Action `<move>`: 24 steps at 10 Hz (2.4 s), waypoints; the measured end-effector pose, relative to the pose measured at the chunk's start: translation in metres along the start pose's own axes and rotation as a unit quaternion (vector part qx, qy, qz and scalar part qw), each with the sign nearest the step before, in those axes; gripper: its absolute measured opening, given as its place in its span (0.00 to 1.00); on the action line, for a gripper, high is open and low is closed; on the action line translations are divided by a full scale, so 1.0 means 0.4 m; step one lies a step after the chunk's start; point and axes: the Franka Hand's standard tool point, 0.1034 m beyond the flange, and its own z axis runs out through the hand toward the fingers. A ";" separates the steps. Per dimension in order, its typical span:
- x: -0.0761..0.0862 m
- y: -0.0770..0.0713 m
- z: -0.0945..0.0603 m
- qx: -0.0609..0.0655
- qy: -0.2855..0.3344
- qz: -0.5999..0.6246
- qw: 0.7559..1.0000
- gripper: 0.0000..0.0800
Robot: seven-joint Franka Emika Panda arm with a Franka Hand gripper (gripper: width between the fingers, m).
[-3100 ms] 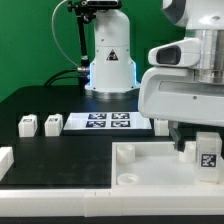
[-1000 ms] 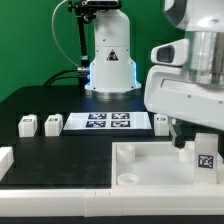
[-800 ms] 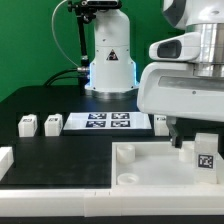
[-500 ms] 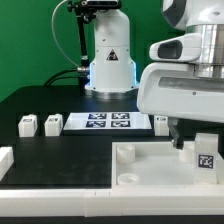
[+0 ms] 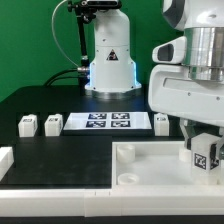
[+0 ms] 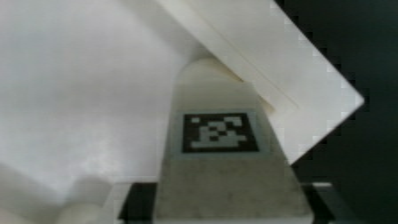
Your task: Assemble one leg
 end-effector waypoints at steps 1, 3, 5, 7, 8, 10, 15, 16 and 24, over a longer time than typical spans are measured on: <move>0.005 0.002 0.001 -0.018 -0.015 0.102 0.995 0.37; 0.001 0.007 0.002 -0.020 -0.031 0.306 0.951 0.37; -0.008 0.007 0.003 -0.021 -0.031 0.462 0.886 0.37; -0.018 0.001 0.001 -0.019 -0.028 0.470 0.882 0.37; -0.018 0.000 0.001 -0.019 -0.032 0.482 0.876 0.37; -0.018 0.000 0.000 -0.016 -0.033 0.452 0.891 0.37; -0.024 0.008 0.002 -0.033 -0.005 0.137 0.990 0.79; -0.020 0.009 0.002 -0.032 -0.006 0.076 0.997 0.81; -0.052 0.008 -0.009 0.002 0.048 -0.381 0.923 0.81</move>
Offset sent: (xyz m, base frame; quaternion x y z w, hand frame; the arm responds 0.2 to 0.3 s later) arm 0.0379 -0.0043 0.0099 0.1669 0.0276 0.5127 0.8418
